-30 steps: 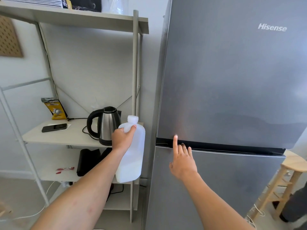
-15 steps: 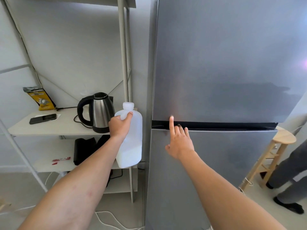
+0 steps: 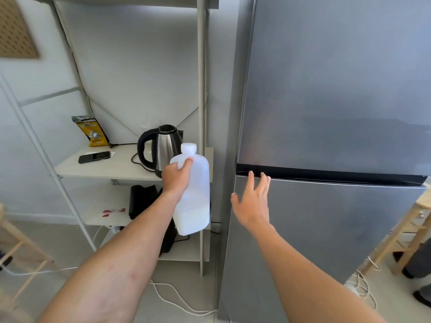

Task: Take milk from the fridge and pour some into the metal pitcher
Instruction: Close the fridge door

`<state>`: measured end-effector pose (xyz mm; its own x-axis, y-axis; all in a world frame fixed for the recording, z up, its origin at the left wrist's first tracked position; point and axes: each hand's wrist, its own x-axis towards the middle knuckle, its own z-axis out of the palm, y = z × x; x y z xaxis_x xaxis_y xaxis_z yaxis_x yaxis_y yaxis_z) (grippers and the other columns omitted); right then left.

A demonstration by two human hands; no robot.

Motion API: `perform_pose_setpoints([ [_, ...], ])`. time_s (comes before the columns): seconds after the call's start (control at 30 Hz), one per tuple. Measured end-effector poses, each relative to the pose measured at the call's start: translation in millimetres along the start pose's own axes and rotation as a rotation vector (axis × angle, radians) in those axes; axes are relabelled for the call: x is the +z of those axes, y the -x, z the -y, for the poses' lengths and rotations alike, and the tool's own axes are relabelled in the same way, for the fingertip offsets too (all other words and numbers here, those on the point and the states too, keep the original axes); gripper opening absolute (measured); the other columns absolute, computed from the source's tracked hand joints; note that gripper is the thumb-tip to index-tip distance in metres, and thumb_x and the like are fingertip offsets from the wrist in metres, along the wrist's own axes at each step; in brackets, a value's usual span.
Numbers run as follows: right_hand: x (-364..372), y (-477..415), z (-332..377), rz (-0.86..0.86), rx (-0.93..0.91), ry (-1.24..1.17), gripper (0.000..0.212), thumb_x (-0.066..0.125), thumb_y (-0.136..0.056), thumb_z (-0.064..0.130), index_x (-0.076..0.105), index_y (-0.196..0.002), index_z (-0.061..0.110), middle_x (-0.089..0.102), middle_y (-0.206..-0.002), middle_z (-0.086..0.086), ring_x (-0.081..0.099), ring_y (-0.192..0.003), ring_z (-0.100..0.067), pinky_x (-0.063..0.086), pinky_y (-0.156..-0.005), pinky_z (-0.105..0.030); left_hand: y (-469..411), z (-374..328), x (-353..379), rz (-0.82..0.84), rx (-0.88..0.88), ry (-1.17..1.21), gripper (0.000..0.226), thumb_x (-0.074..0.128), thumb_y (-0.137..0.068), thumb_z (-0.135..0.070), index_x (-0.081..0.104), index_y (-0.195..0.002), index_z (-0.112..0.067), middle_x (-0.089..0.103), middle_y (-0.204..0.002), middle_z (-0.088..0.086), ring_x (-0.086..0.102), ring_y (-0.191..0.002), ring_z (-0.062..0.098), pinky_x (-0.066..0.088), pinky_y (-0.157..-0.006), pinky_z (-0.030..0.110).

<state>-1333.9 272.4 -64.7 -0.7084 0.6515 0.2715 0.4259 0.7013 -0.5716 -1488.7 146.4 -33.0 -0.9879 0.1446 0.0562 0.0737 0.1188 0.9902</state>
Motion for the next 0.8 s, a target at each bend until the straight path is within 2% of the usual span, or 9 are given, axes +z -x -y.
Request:
perform_pose_setpoints([
  [0.07,17,13,14,-0.020,-0.056,-0.074,0.063,0.052,-0.096,0.031,0.024,-0.149,0.013,0.014,-0.155,-0.006,0.018,-0.144,-0.027,0.040,-0.108,-0.040,3,0,-13,0.030,-0.012,0.017,0.046,0.064,-0.089,-0.042,0.046,-0.062,-0.010,0.045,-0.057,0.005,0.042,-0.051,0.022,0.038,-0.057,0.032],
  [0.1,26,20,22,0.033,-0.080,-0.124,0.058,0.052,-0.096,0.032,0.029,-0.146,0.014,0.023,-0.151,-0.004,0.031,-0.138,-0.024,0.044,-0.103,-0.039,4,0,-22,0.035,-0.017,0.034,0.044,0.065,-0.089,-0.041,0.047,-0.064,-0.010,0.044,-0.054,0.004,0.039,-0.046,0.020,0.036,-0.054,0.030],
  [0.17,39,31,37,0.203,-0.071,-0.237,0.057,0.052,-0.098,0.036,0.030,-0.146,0.016,0.030,-0.148,0.002,0.045,-0.128,-0.020,0.047,-0.098,-0.036,6,0,-40,0.019,-0.025,0.063,0.039,0.066,-0.090,-0.037,0.051,-0.068,-0.009,0.042,-0.050,0.001,0.036,-0.040,0.017,0.032,-0.048,0.026],
  [0.23,50,38,48,0.322,-0.022,-0.337,0.062,0.054,-0.097,0.038,0.027,-0.149,0.018,0.032,-0.150,0.003,0.047,-0.129,-0.017,0.046,-0.099,-0.034,11,0,-54,-0.010,-0.030,0.075,0.036,0.065,-0.091,-0.036,0.055,-0.073,-0.007,0.044,-0.052,0.002,0.036,-0.040,0.015,0.032,-0.046,0.025],
  [0.33,67,48,66,0.401,-0.009,-0.441,0.066,0.060,-0.094,0.040,0.030,-0.149,0.018,0.041,-0.146,0.003,0.047,-0.129,-0.016,0.046,-0.102,-0.035,22,1,-77,-0.059,-0.031,0.063,0.037,0.064,-0.092,-0.038,0.057,-0.074,-0.007,0.045,-0.056,0.004,0.038,-0.041,0.015,0.034,-0.045,0.024],
  [0.43,83,60,86,0.477,-0.076,-0.513,0.048,0.062,-0.091,0.038,0.049,-0.134,0.022,0.058,-0.127,0.003,0.058,-0.109,-0.014,0.053,-0.089,-0.033,39,6,-100,-0.100,-0.038,0.024,0.039,0.063,-0.093,-0.040,0.056,-0.071,-0.008,0.046,-0.054,0.003,0.039,-0.041,0.015,0.036,-0.046,0.025],
  [0.53,93,79,99,0.528,-0.123,-0.563,0.033,0.064,-0.090,0.035,0.057,-0.119,0.022,0.063,-0.111,0.004,0.060,-0.098,-0.014,0.049,-0.077,-0.027,61,11,-124,-0.192,-0.062,0.005,0.040,0.063,-0.093,-0.040,0.055,-0.068,-0.009,0.046,-0.052,0.001,0.040,-0.043,0.016,0.036,-0.048,0.026],
  [0.67,97,106,107,0.595,-0.133,-0.617,0.031,0.066,-0.090,0.034,0.056,-0.117,0.024,0.062,-0.101,0.011,0.061,-0.092,-0.010,0.051,-0.078,-0.028,88,18,-148,-0.257,-0.090,-0.032,0.040,0.063,-0.093,-0.041,0.057,-0.069,-0.010,0.048,-0.054,0.001,0.042,-0.046,0.017,0.039,-0.053,0.028],
  [0.8,100,139,113,0.661,-0.167,-0.632,0.034,0.066,-0.088,0.035,0.058,-0.119,0.023,0.065,-0.105,0.007,0.062,-0.094,-0.014,0.054,-0.082,-0.034,121,22,-173,-0.370,-0.119,-0.017,0.043,0.067,-0.090,-0.038,0.051,-0.062,-0.010,0.045,-0.049,0.000,0.039,-0.044,0.020,0.036,-0.050,0.027],
])
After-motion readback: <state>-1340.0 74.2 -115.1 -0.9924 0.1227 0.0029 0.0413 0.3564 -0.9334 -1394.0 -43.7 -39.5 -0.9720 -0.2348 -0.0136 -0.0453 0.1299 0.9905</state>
